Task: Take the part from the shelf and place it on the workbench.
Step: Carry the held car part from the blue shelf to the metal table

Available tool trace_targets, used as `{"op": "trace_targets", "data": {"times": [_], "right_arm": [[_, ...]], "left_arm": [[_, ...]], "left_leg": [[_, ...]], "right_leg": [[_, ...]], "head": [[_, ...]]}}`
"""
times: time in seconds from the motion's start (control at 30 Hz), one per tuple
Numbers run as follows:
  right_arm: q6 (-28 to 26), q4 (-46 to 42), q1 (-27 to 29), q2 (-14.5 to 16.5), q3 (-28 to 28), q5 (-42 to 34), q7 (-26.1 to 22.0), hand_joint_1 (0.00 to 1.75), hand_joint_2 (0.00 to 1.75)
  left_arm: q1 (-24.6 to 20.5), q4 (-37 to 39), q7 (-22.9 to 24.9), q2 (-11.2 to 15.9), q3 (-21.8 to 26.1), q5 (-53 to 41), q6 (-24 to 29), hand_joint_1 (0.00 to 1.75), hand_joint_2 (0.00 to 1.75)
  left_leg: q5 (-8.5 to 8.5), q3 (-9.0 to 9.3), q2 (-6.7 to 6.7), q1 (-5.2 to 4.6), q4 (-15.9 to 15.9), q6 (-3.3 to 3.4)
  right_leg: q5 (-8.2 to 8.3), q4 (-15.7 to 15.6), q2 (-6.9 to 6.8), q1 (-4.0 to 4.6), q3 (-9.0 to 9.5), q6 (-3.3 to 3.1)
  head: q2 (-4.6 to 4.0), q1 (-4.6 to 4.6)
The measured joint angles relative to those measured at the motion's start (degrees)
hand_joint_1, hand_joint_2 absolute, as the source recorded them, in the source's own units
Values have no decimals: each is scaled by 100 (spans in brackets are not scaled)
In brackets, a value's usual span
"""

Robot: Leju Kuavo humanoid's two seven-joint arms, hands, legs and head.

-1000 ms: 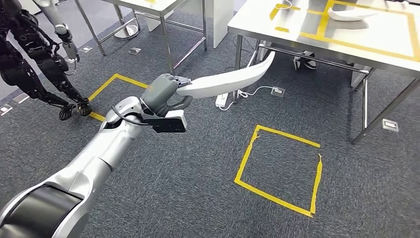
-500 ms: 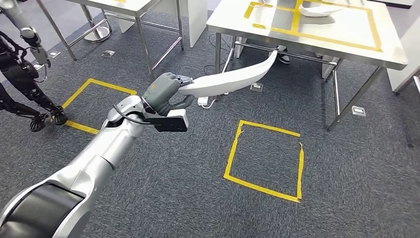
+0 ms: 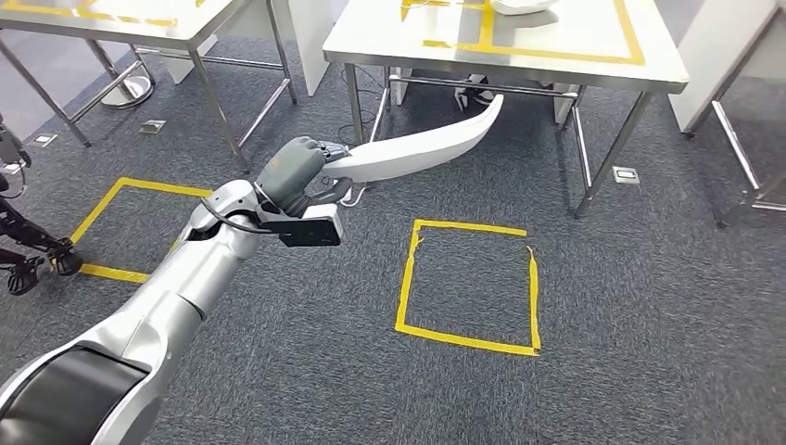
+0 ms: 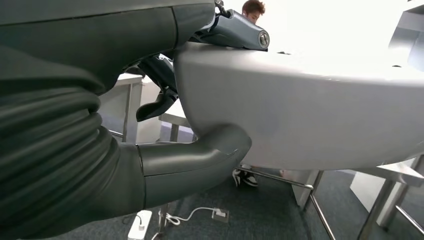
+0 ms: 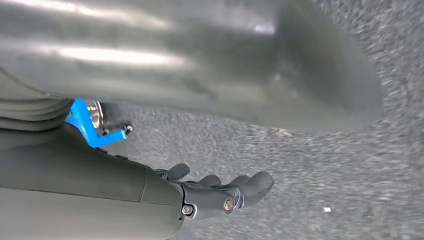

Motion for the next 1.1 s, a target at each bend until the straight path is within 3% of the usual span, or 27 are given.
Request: {"op": "trace_targets", "data": {"times": [0.07,0.13,0.17,0.23,0.27,0.33,0.4,0.47,0.5,0.53,0.57,0.63,0.7,0.77,0.83,0.9,0.97,1.0,1.03,1.1], "right_arm": [[-4,0,3,2,0,-10,4,0,0],[-8,0,-8,4,0,-23,10,0,0],[-9,0,-10,5,0,-27,14,0,0],[-14,0,4,7,0,-30,30,0,0],[-17,0,21,10,0,-28,49,0,0],[-32,0,32,11,0,-16,88,0,0],[-44,0,10,13,0,-1,113,0,0],[-48,0,0,22,0,5,132,0,0],[-55,0,5,26,0,5,144,0,0],[-66,0,9,27,0,5,157,0,0],[-86,0,11,26,0,5,173,0,0],[-128,0,-4,30,0,5,209,0,0],[-161,0,-9,37,0,5,230,0,0],[-179,0,7,39,0,5,236,0,0],[-189,0,12,40,0,4,238,0,0],[-207,0,-3,46,0,-11,248,0,0],[-233,0,-9,53,-3,-40,285,0,0],[-243,0,-5,55,-6,-54,303,0,0],[-251,0,-1,56,-10,-66,319,0,0],[-263,0,1,59,-22,-88,332,0,0]], "left_arm": [[-5,-6,8,14,0,0,0,175,175],[-23,-14,9,23,0,0,0,175,175],[-29,-17,9,21,0,0,0,175,175],[-34,-35,14,8,0,0,0,175,175],[-36,-51,18,-1,0,0,0,175,175],[-40,-85,24,-13,0,1,0,175,175],[-22,-101,26,-15,0,2,0,175,175],[16,-100,29,-10,0,2,0,175,175],[32,-100,29,-9,0,2,0,175,175],[39,-102,29,-9,0,1,0,175,175],[41,-108,29,-9,0,1,-1,175,175],[34,-131,31,-3,0,1,-7,175,175],[27,-150,33,3,0,1,-15,175,175],[22,-160,36,-3,0,0,-18,175,175],[13,-176,35,4,0,1,-19,175,175],[18,-179,33,23,0,2,-22,175,175],[38,-163,29,29,0,1,-33,175,175],[44,-156,27,28,0,0,-41,175,175],[44,-151,26,26,0,0,-47,175,175],[25,-149,25,19,1,0,-54,175,175]], "left_leg": [[382,319,-106,9,-684,36],[597,627,-284,16,-1320,68],[612,685,-338,11,-1450,86],[629,695,-273,-3,-1491,146],[652,705,-219,-2,-1521,189],[698,723,-113,16,-1587,269],[711,720,-8,5,-1604,305],[704,710,101,-12,-1595,315],[696,707,155,-17,-1585,317],[686,706,204,-19,-1571,312],[671,707,256,-20,-1553,303],[636,702,342,-50,-1519,258],[613,706,419,-79,-1513,202],[585,719,462,-76,-1510,138],[417,620,282,-55,-1275,57],[71,319,54,-28,-614,-2],[-148,20,5,-15,16,-21],[-106,-16,0,-11,80,-18],[35,51,-10,-7,-70,-7],[419,393,-160,4,-812,39]], "right_leg": [[1,16,116,-5,-2,18],[9,32,217,-2,-34,75],[23,29,262,-7,-56,115],[67,-7,359,-27,-81,204],[66,-4,339,-31,-96,237],[-101,259,135,-12,-236,278],[-443,956,-105,1,-568,293],[-609,1497,-173,1,-815,300],[-549,1486,-189,1,-798,297],[-402,1237,-218,3,-657,289],[-230,851,-285,8,-442,278],[-45,205,-439,49,-94,221],[-46,31,-454,87,-24,149],[-22,11,-353,63,-28,87],[2,-9,-270,29,-19,26],[11,-13,-185,18,-20,-13],[12,-9,-79,18,-24,-23],[13,-5,-19,18,-24,-22],[14,1,42,17,-23,-19],[16,20,160,18,-28,3]], "head": [[0,-6],[0,-5],[0,-3],[0,2],[0,6],[0,40],[0,74],[0,81],[0,82],[0,82],[0,84],[0,85],[0,78],[0,68],[0,46],[0,21],[0,13],[0,9],[0,6],[0,-2]]}}
